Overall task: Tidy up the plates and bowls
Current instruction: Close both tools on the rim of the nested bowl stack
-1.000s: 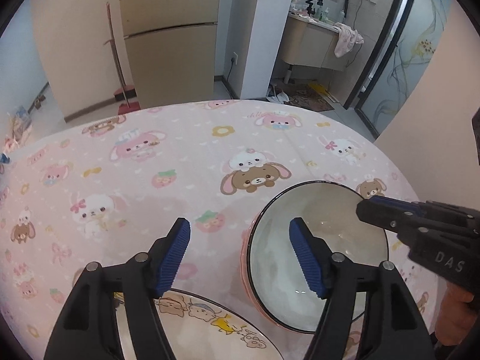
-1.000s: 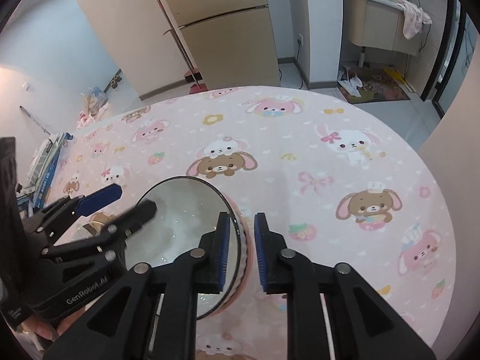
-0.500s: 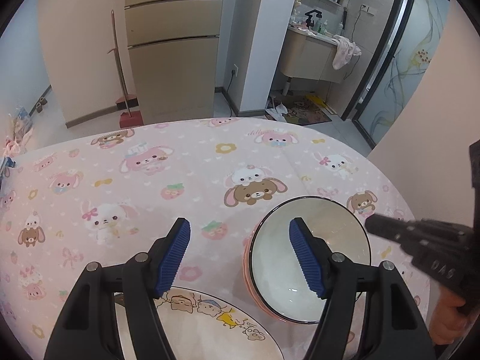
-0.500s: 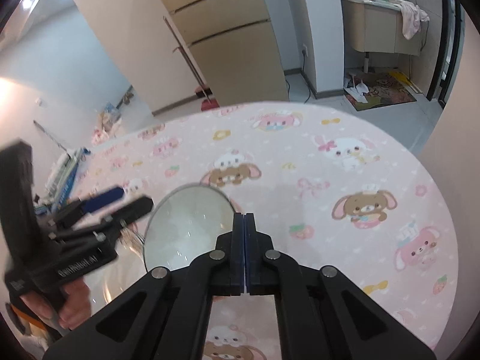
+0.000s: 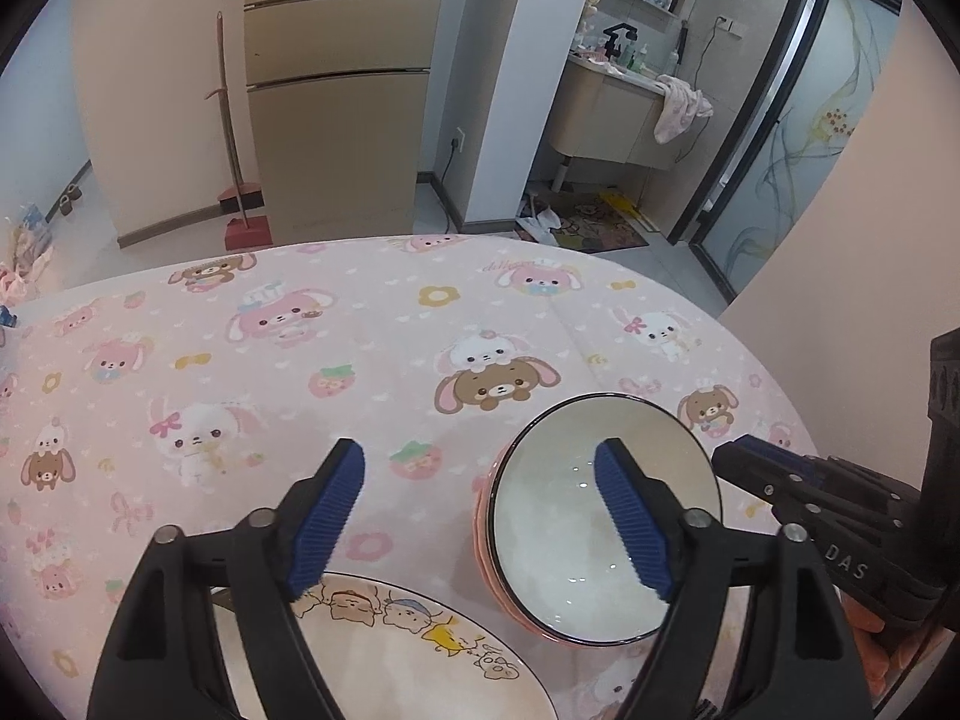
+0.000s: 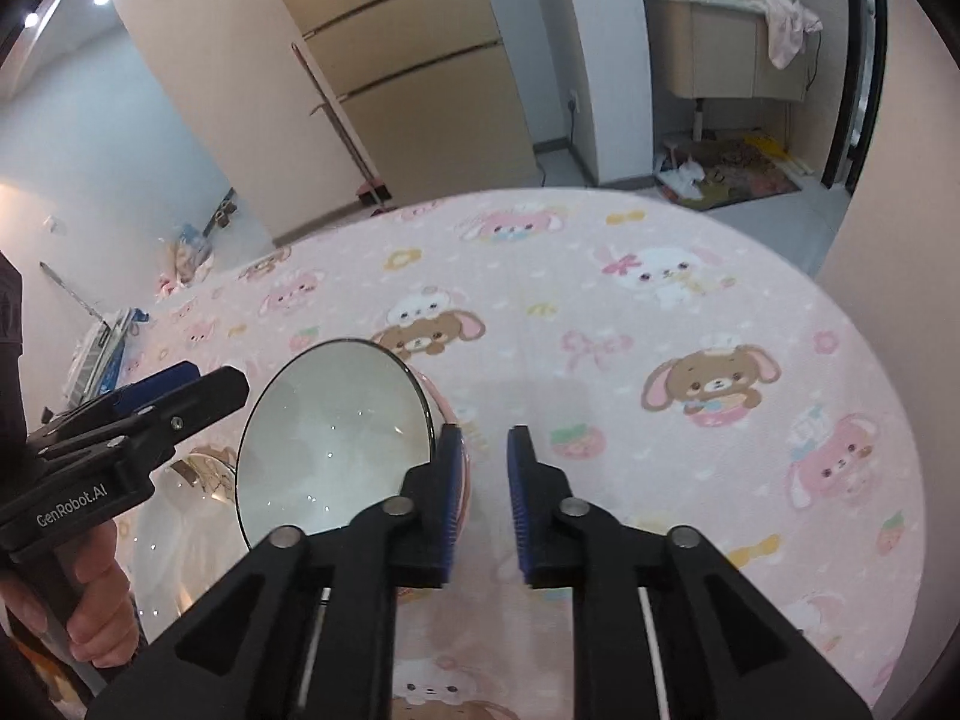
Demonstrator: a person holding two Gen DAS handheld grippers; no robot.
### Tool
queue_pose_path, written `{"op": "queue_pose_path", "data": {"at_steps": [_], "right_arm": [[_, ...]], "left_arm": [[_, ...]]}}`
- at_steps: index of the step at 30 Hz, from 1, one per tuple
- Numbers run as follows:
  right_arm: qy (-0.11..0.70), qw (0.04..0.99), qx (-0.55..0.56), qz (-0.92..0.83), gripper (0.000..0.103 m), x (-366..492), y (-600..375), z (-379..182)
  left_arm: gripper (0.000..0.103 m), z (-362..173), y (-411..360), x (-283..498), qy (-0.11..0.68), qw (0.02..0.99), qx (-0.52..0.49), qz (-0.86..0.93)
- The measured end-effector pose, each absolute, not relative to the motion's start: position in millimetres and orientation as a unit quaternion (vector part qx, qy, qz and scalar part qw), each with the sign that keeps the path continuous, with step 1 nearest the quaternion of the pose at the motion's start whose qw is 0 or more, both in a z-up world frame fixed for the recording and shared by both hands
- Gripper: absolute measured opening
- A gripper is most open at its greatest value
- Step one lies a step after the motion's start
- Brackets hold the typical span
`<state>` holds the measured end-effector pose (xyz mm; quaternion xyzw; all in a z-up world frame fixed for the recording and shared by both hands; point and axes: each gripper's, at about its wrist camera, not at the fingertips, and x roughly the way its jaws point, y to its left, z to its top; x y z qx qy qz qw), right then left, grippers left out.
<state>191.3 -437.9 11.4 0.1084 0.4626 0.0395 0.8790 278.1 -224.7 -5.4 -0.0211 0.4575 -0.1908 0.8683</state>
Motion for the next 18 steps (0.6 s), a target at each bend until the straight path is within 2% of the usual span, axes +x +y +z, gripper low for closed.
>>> {"op": "queue_pose_path", "data": {"at_steps": [1, 3, 8, 18], "right_arm": [[0.456, 0.881, 0.116, 0.040, 0.035, 189, -440, 15], [0.435, 0.888, 0.142, 0.050, 0.042, 182, -444, 25], [0.434, 0.879, 0.174, 0.089, 0.044, 178, -444, 33], [0.505, 0.834, 0.211, 0.071, 0.044, 200, -441, -17]], "left_arm": [[0.083, -4, -224, 278, 0.456, 0.868, -0.023, -0.196], [0.084, -3, -224, 277, 0.458, 0.866, -0.023, -0.198], [0.084, -5, -220, 281, 0.478, 0.853, -0.041, -0.207], [0.080, -54, -223, 301, 0.568, 0.781, -0.092, -0.242]]}}
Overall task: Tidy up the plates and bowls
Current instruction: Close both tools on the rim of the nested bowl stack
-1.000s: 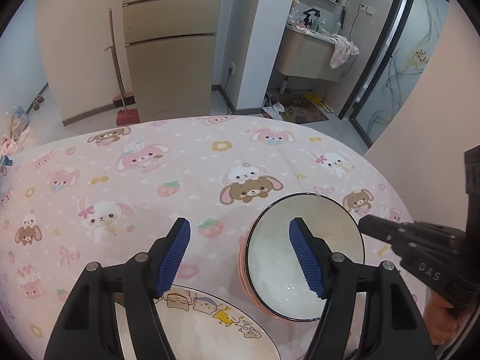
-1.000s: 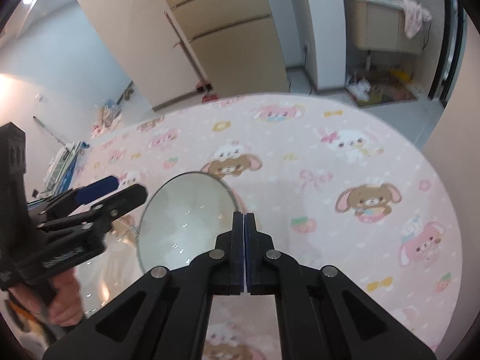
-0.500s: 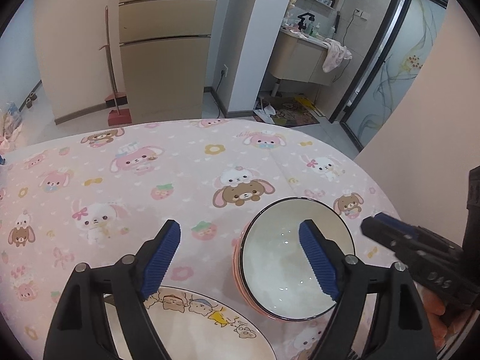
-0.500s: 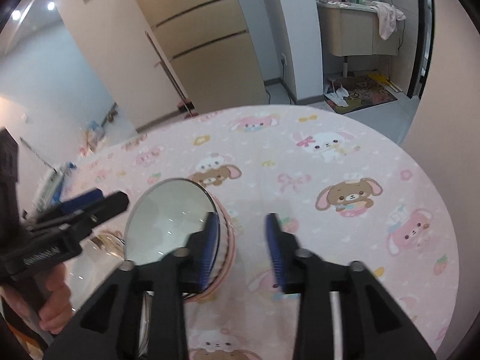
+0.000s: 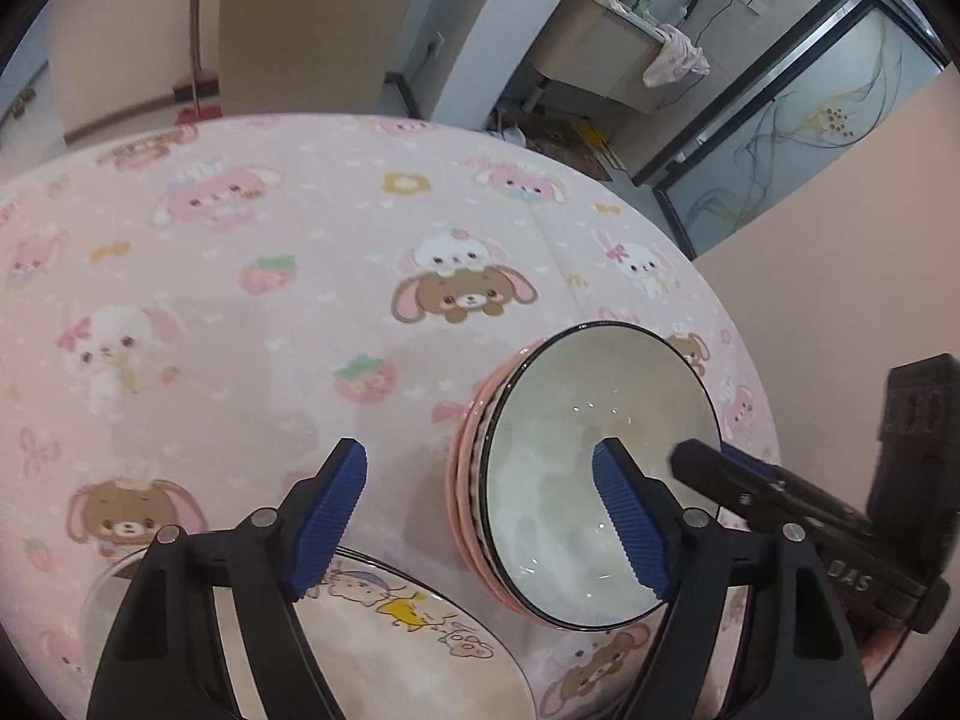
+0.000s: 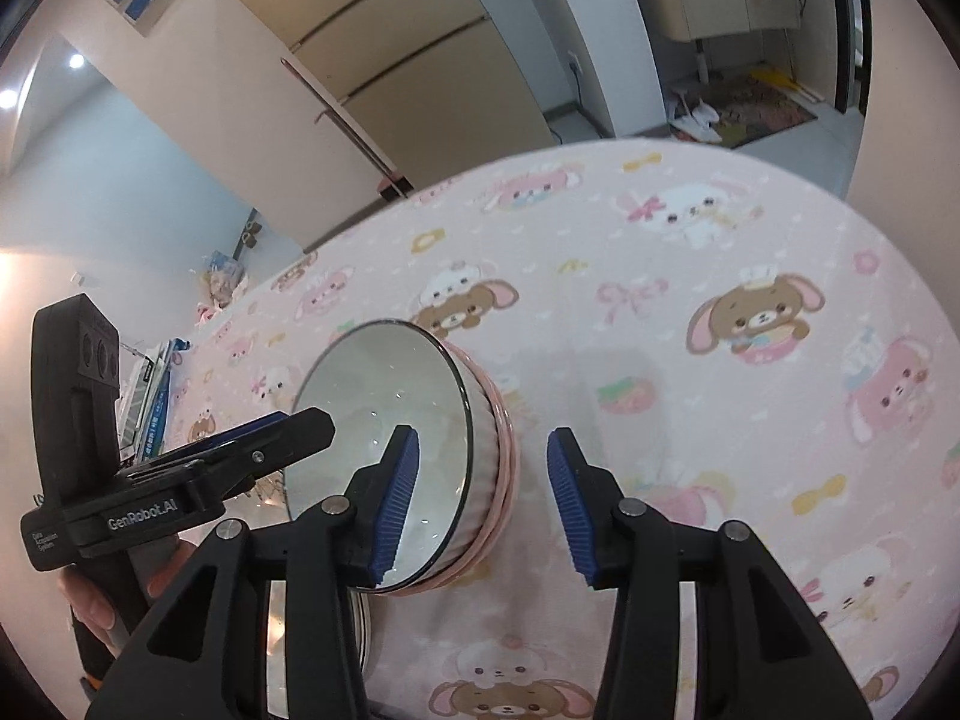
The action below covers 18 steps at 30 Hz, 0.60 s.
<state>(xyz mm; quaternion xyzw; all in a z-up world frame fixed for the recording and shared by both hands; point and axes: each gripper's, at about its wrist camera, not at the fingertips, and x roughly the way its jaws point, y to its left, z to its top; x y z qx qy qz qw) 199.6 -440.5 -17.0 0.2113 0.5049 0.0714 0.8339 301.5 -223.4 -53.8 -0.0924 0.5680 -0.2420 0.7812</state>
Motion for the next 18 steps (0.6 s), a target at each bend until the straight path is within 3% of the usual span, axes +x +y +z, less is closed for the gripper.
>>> {"op": "queue_pose_path", "data": {"at_steps": [3, 5, 11, 18], "right_arm": [[0.519, 0.819, 0.229, 0.080, 0.044, 202, -441, -30], [0.526, 0.810, 0.243, 0.087, 0.041, 204, -441, -37], [0.522, 0.812, 0.248, 0.076, 0.029, 204, -437, -44], [0.526, 0.815, 0.240, 0.047, 0.026, 206, -429, -51]], "left_arm": [[0.066, -61, -225, 303, 0.579, 0.771, -0.103, -0.244], [0.036, -68, -227, 305, 0.589, 0.762, -0.108, -0.246], [0.033, -78, -235, 305, 0.596, 0.760, -0.096, -0.240], [0.033, -76, -244, 299, 0.583, 0.777, -0.068, -0.228]]}}
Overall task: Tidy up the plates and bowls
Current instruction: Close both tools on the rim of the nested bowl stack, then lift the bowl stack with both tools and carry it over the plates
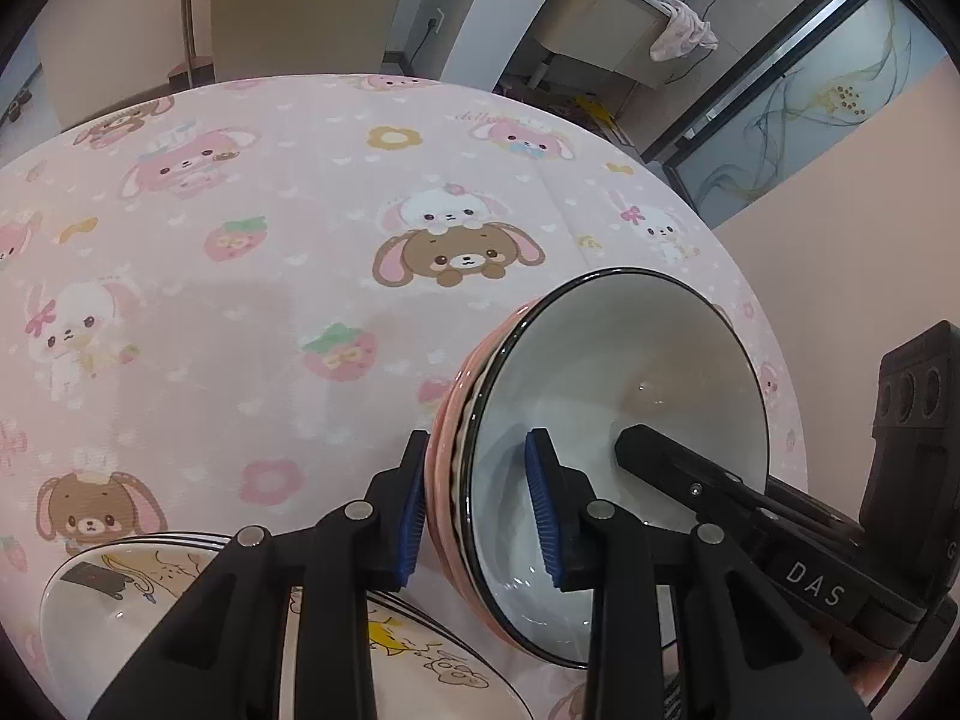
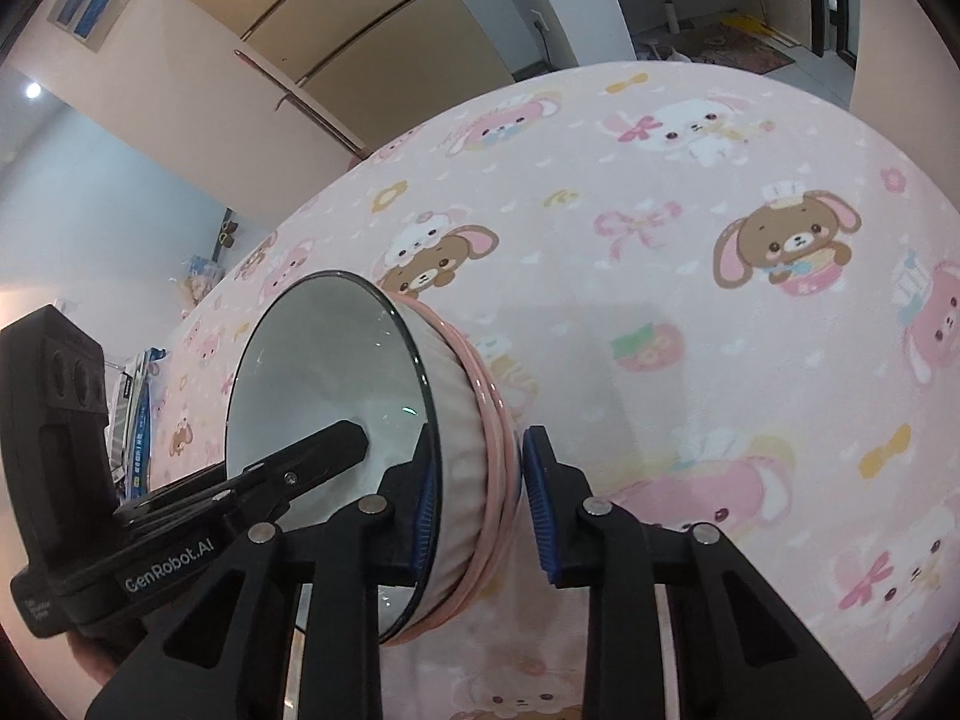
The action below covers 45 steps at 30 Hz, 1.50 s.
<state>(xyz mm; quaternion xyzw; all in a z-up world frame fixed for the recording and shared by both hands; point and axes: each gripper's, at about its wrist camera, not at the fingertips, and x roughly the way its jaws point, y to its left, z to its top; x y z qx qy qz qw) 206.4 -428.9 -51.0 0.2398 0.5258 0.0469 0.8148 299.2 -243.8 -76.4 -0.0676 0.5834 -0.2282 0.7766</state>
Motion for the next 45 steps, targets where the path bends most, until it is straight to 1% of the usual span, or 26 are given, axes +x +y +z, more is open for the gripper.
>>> {"op": "queue_pose_path", "data": {"at_steps": [3, 7, 9, 11, 13, 16, 19, 24, 29, 35, 38, 45], "right_arm": [[0.523, 0.814, 0.247, 0.054, 0.027, 207, -432, -53], [0.521, 0.802, 0.282, 0.070, 0.030, 207, -440, -60], [0.517, 0.797, 0.302, 0.076, 0.031, 206, -444, -63], [0.497, 0.808, 0.308, 0.073, 0.029, 205, -445, -63], [0.468, 0.831, 0.293, 0.065, 0.026, 204, -443, -59], [0.450, 0.846, 0.277, 0.064, 0.025, 205, -440, -57], [0.449, 0.839, 0.300, 0.070, 0.025, 205, -448, -60], [0.438, 0.829, 0.336, 0.093, 0.025, 205, -457, -62], [0.427, 0.834, 0.333, 0.102, 0.025, 200, -453, -47], [0.428, 0.820, 0.363, 0.107, 0.026, 197, -458, -42], [0.423, 0.821, 0.368, 0.104, 0.027, 191, -459, -33], [0.414, 0.821, 0.376, 0.113, 0.027, 182, -449, -9]], "left_arm": [[0.033, -77, -243, 299, 0.579, 0.779, -0.081, -0.227], [0.036, -74, -247, 294, 0.564, 0.794, -0.072, -0.216], [0.035, -74, -246, 293, 0.560, 0.797, -0.075, -0.213], [0.029, -73, -242, 293, 0.555, 0.800, -0.081, -0.212], [0.026, -72, -241, 293, 0.543, 0.808, -0.076, -0.216], [0.025, -69, -243, 290, 0.527, 0.819, -0.064, -0.217], [0.023, -65, -247, 285, 0.504, 0.835, -0.048, -0.214], [0.023, -53, -243, 280, 0.475, 0.854, -0.045, -0.209], [0.023, -41, -233, 280, 0.481, 0.849, -0.062, -0.212], [0.023, -29, -237, 275, 0.482, 0.849, -0.065, -0.206], [0.023, -25, -231, 275, 0.499, 0.834, -0.087, -0.217], [0.023, 10, -222, 259, 0.489, 0.844, -0.079, -0.205]]}}
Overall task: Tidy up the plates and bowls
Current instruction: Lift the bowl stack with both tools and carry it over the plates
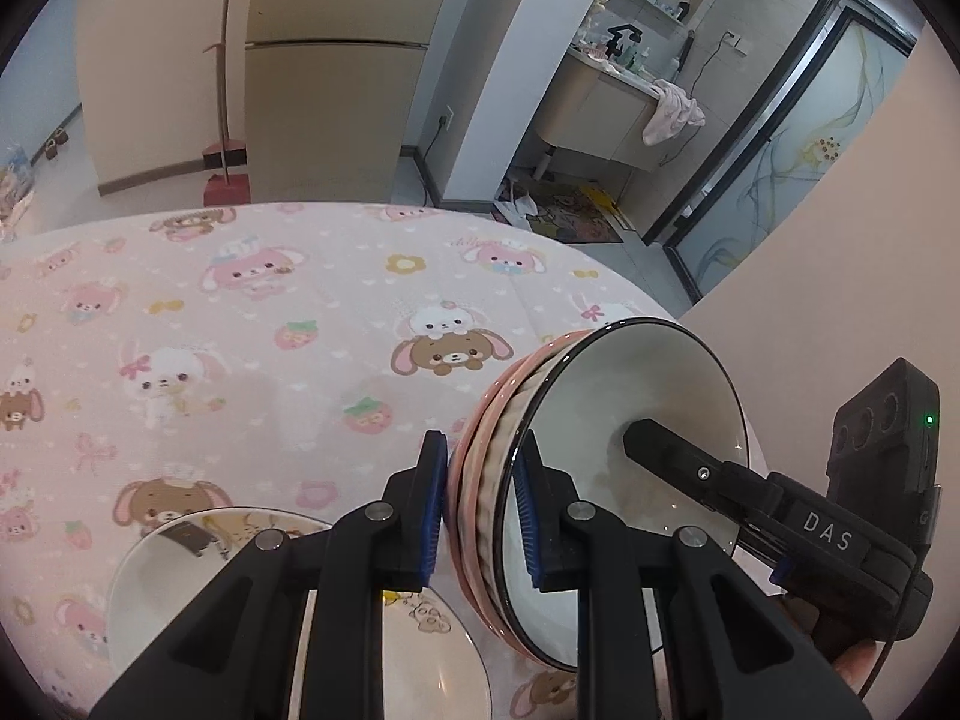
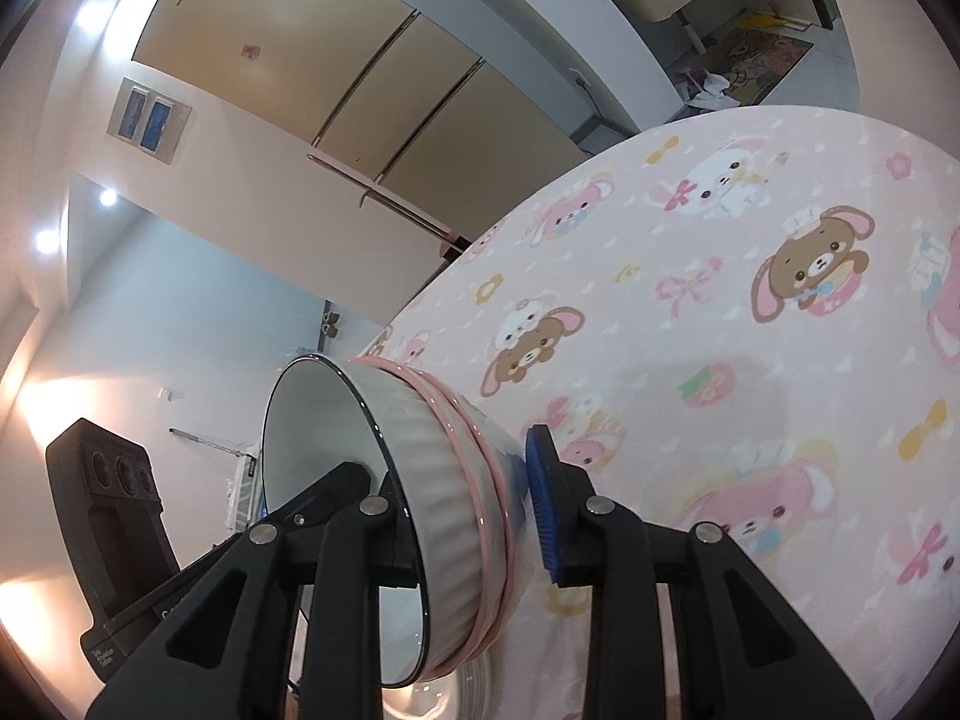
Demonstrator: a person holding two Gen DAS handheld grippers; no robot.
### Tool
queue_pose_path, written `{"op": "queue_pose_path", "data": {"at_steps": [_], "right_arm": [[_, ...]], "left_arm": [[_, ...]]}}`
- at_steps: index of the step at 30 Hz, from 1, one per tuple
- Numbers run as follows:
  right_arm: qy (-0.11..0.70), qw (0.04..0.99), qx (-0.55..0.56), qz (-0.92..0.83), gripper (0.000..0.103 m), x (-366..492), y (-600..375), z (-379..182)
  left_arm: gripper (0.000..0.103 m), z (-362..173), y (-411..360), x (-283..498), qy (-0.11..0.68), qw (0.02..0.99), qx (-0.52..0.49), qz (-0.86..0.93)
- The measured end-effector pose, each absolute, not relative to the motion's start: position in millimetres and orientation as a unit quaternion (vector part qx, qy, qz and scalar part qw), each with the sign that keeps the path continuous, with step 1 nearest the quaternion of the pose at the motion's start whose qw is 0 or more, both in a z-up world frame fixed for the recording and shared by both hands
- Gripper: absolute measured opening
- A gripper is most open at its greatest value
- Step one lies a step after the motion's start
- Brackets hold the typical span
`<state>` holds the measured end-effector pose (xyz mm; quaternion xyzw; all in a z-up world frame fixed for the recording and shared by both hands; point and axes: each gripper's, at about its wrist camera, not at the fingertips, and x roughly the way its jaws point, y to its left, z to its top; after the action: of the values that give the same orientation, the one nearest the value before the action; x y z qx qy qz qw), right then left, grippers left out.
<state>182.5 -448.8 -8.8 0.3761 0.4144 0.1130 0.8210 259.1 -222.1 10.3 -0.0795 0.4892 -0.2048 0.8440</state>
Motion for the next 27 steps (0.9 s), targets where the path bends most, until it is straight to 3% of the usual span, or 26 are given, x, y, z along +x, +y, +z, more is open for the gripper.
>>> {"op": "queue_pose_path", "data": {"at_steps": [14, 27], "right_arm": [[0.410, 0.830, 0.347, 0.152, 0.027, 158, -384, 58], [0.473, 0.804, 0.318, 0.169, 0.027, 127, -319, 22]], "left_arm": [[0.023, 81, -152, 207, 0.454, 0.871, -0.086, -0.169], [0.023, 29, -91, 161, 0.491, 0.854, -0.091, -0.144]]}}
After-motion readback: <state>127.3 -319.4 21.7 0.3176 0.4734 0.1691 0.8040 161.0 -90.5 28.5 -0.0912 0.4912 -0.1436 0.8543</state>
